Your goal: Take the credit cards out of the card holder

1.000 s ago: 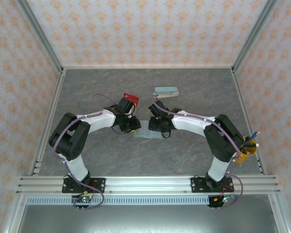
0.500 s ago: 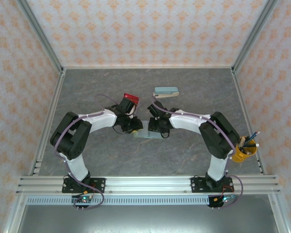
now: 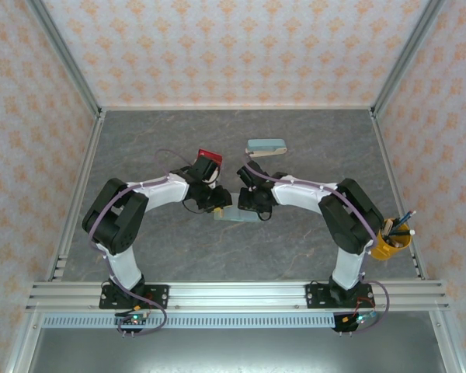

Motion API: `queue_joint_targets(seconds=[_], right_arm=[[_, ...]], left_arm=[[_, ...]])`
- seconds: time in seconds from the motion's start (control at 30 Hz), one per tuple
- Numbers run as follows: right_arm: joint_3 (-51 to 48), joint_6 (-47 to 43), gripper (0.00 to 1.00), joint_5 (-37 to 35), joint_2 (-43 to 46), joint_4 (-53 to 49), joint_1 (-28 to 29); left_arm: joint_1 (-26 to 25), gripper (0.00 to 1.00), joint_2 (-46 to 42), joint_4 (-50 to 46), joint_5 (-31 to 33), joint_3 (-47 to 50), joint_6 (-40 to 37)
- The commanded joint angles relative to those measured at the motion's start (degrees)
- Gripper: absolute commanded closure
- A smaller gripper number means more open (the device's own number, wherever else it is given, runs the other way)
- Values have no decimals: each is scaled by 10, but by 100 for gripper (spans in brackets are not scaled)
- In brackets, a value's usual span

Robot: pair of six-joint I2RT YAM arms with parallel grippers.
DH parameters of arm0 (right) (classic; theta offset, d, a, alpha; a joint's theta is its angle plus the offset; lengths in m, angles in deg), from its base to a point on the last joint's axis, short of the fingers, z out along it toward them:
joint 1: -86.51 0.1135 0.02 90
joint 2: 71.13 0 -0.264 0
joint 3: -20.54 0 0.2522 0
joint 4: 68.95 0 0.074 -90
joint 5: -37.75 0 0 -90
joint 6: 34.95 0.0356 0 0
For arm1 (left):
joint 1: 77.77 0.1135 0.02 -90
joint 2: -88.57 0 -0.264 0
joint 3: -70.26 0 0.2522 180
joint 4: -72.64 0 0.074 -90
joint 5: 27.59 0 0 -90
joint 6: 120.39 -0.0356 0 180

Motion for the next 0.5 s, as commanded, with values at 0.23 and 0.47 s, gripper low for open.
queue_joint_targets(seconds=[0.23, 0.47], right_arm=[[-14, 13, 67, 8, -14, -6, -5], [-16, 13, 68, 13, -15, -3, -5]], left_arm=[[-12, 58, 28, -59, 31, -35, -28], [-16, 59, 36, -40, -3, -35, -27]])
